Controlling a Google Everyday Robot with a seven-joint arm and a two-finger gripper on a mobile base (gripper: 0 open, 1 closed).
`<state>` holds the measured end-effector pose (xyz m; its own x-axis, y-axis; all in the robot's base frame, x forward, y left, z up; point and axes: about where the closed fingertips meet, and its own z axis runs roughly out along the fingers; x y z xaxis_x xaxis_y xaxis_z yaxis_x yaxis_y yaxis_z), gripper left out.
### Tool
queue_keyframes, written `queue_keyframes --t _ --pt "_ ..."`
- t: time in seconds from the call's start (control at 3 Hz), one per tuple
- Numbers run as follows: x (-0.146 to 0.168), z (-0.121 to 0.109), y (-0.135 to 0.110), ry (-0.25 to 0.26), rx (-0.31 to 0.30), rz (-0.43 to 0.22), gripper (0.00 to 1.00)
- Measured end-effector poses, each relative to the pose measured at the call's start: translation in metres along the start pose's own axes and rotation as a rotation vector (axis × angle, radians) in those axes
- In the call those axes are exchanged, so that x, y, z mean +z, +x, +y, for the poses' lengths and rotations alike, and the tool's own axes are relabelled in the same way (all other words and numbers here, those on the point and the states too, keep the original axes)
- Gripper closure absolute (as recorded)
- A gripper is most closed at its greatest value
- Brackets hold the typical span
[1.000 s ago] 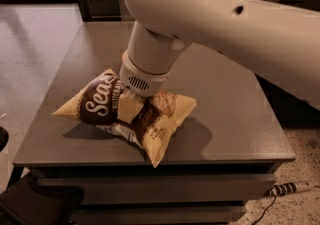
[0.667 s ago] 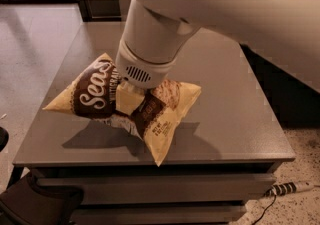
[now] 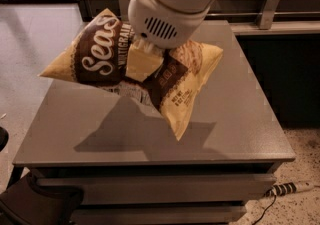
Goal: Move brown chip bag near redbull can
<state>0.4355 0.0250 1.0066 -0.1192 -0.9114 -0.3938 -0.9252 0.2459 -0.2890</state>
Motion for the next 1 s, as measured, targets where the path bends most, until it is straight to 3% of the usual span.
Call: queue_keyframes --t 0.33,0.67,1.0 --pt "-0.035 -0.041 0.002 0.021 0.000 -0.064 1.00" --pt "-0.068 -0.096 0.003 0.052 0.023 -0.152 1.00" --pt "-0.078 -0.126 0.004 0.067 0.049 -0.193 1.00"
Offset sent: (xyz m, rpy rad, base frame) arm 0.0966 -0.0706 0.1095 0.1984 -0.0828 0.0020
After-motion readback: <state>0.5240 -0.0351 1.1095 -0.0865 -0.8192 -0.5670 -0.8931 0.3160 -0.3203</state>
